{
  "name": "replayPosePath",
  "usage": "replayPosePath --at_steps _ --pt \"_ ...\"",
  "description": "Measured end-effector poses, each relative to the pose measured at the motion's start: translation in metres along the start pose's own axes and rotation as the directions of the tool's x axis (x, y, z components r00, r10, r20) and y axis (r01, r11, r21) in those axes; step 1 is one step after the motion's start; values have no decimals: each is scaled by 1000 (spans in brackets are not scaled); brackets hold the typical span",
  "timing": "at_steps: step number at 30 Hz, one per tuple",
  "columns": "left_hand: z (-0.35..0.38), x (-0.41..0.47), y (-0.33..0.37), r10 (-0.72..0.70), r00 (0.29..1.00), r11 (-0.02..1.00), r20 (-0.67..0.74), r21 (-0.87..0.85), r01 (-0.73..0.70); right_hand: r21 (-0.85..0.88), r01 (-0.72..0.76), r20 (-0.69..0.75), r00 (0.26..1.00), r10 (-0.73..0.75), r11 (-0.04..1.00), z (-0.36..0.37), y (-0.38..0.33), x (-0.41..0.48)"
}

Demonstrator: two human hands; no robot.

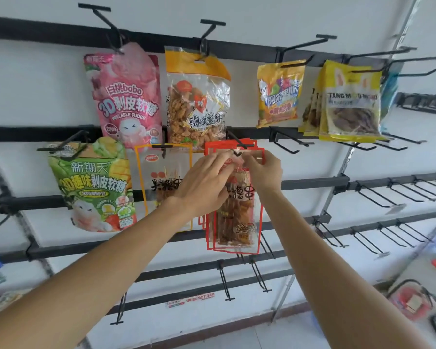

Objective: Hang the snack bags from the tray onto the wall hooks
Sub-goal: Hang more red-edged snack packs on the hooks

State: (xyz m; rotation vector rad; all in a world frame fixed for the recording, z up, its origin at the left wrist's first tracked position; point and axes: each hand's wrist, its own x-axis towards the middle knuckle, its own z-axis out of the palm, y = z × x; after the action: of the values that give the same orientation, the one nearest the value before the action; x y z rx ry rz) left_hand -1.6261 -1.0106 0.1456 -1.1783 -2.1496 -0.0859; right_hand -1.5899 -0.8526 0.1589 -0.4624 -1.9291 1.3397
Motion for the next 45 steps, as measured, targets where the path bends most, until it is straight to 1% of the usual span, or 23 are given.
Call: replayPosePath --at_steps 2,3,4,5,6,7,8,9,12,14,16,20,22,24,27,30,32,35,37,40,43,45 --pt "6 2 -3 -8 1000 996 12 87 7 -152 18 -106 994 -34 988 5 10 0" --pt "9 3 -4 -17 999 990 36 139 12 -246 58 -172 980 -102 967 8 17 -2" --pt "13 3 -5 -27 998 984 62 179 16 -342 125 -212 955 -206 931 10 22 -5" --pt "16 4 -6 -36 997 979 74 202 21 -422 207 -210 925 -318 882 11 28 -9" --pt "19 6 -8 -42 996 977 74 213 25 -480 285 -169 898 -406 830 12 33 -13" --pt "21 8 -9 -48 997 976 68 215 32 -519 348 -102 882 -461 781 13 39 -16" --pt "22 11 -10 -56 997 976 61 212 42 -544 386 -26 880 -475 745 14 45 -19" --pt "22 14 -11 -67 996 977 55 207 54 -559 400 47 890 -454 726 13 51 -22" --pt "24 18 -6 -109 992 975 63 200 94 -571 380 204 924 -324 727 6 55 -25" --pt "25 15 -1 -140 986 977 87 172 124 -588 381 291 923 -253 713 -1 51 -27" --pt "24 8 4 -157 980 977 125 165 135 -589 385 353 914 -201 711 -9 49 -33" --pt "9 -18 19 -163 968 983 193 113 143 -547 352 450 889 -88 760 -26 46 -53" --pt "3 -40 26 -199 951 979 238 97 180 -512 367 496 864 -81 777 -29 43 -66" --pt "-2 -65 32 -267 928 964 261 90 252 -490 401 549 832 -84 774 -28 43 -83" --pt "-16 -106 41 -380 866 924 325 95 369 -456 451 639 766 -70 767 -23 50 -115" --pt "-31 -152 48 -430 809 900 402 118 420 -426 495 749 663 -12 758 -14 54 -149" --pt "-44 -183 50 -481 755 871 446 145 469 -407 521 805 593 24 751 -4 53 -170" --pt "-67 -234 53 -555 639 824 533 245 511 -369 594 884 461 74 715 17 50 -210" --pt "-83 -266 53 -600 563 788 569 296 540 -343 638 916 390 95 689 32 49 -237" --pt "-105 -307 49 -647 460 729 608 317 606 -294 679 945 311 99 673 54 43 -270" --pt "-120 -341 48 -680 380 685 627 358 635 -242 709 966 242 94 662 75 36 -299" --pt "-126 -360 47 -694 289 637 659 377 672 -219 717 974 205 100 662 89 33 -319"
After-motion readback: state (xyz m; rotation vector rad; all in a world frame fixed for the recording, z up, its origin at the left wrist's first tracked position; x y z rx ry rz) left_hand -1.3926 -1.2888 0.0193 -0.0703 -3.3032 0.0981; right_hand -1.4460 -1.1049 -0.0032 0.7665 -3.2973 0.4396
